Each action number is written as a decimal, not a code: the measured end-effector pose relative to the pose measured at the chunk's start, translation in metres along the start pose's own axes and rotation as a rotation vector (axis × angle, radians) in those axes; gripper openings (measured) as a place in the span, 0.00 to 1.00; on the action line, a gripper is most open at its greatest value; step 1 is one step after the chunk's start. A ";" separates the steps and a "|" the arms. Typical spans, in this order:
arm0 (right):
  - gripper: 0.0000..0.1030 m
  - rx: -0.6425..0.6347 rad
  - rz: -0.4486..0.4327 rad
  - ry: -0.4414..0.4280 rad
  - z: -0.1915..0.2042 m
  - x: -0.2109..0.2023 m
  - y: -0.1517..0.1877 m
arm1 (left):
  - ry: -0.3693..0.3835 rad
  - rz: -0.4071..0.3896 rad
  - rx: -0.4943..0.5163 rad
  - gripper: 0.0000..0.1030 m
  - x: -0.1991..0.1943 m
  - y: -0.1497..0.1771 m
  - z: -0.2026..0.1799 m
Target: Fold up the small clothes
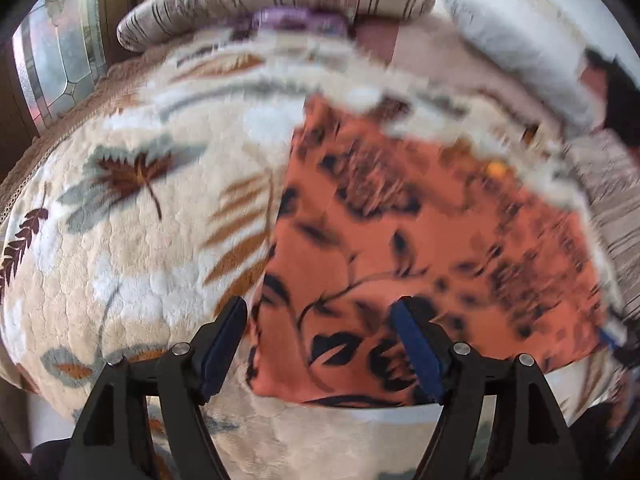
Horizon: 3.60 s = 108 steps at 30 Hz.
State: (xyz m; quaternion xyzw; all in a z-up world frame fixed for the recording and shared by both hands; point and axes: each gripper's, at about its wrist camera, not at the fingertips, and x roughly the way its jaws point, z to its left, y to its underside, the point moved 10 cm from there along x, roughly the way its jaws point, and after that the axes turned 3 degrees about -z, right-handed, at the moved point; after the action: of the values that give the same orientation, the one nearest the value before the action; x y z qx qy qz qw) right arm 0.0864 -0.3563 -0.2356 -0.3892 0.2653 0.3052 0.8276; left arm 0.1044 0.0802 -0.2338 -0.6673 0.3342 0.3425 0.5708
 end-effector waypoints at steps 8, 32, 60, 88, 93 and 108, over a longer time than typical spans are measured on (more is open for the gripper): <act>0.76 -0.210 -0.041 -0.032 0.080 -0.001 -0.043 | 0.034 -0.138 -0.014 0.76 -0.030 -0.021 -0.016; 0.73 0.033 -0.054 -0.043 0.031 0.086 -0.149 | 0.058 -0.139 0.078 0.88 0.014 -0.030 -0.035; 0.31 -0.426 0.168 0.035 0.153 0.182 -0.104 | 0.073 -0.141 0.106 0.91 0.015 -0.030 -0.037; 0.75 0.404 0.003 -0.270 -0.003 -0.027 0.056 | 0.044 -0.176 0.081 0.92 -0.066 -0.004 -0.082; 0.75 0.457 0.037 -0.276 -0.003 -0.002 0.056 | 0.015 -0.145 0.065 0.91 -0.079 0.000 -0.095; 0.75 0.452 -0.001 -0.264 -0.011 0.000 0.037 | 0.013 -0.170 0.112 0.91 -0.096 0.000 -0.121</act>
State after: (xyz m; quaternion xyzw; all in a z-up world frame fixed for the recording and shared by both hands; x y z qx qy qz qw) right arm 0.0576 -0.3462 -0.2595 -0.1513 0.2165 0.2860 0.9211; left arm 0.0615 -0.0342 -0.1393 -0.6623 0.2987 0.2694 0.6321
